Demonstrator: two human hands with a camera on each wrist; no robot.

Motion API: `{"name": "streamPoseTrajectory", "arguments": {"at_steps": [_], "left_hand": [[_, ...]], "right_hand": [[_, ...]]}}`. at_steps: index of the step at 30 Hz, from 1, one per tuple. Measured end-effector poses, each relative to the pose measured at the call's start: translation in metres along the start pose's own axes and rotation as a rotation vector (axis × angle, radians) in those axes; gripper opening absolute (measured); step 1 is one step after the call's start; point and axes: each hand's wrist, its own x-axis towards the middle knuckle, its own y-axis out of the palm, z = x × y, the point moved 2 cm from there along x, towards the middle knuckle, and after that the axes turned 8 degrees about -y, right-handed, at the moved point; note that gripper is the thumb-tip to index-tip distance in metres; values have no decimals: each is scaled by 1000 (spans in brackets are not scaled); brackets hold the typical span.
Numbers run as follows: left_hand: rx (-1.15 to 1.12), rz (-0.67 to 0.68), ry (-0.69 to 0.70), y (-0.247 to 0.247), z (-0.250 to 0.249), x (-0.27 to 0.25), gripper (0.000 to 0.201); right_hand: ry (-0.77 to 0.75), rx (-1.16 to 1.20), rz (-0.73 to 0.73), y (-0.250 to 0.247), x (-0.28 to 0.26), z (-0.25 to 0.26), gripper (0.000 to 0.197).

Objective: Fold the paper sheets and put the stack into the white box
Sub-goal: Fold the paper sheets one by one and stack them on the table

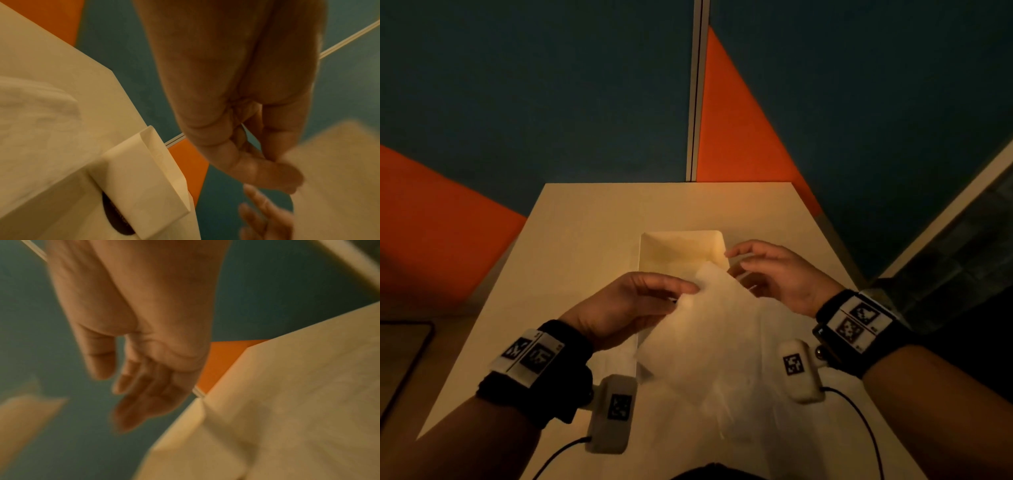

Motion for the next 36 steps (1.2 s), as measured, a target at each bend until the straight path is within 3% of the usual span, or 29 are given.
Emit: {"name": "streamPoseTrajectory", "arguments": {"at_steps": [4, 7, 10, 13, 17, 20, 24, 36], "left_hand": [[-21, -146, -26, -22, 13, -9, 38], [-55, -390, -51, -40, 28, -10, 29], [-39, -582, -78, -54, 44, -14, 25], [23, -678, -128, -67, 61, -20, 31], [265, -781, -200, -79, 77, -30, 35], [471, -830, -224, -85, 83, -35, 35], [583, -859, -243, -90, 89, -35, 38], [609, -877, -196, -94, 98, -28, 42]], "right_hand": [[117, -507, -195, -26, 20, -46, 21], [202, -808, -135, -39, 26, -81, 34], [291, -963, -47, -41, 26, -105, 58], [358, -1117, 31, -38, 27, -121, 82], [378, -1310, 66, -33, 26, -128, 93], [377, -1381, 55, -32, 27, -128, 91], [369, -1395, 41, -30, 29, -128, 88], [430, -1351, 37, -29, 29, -131, 84]]}}
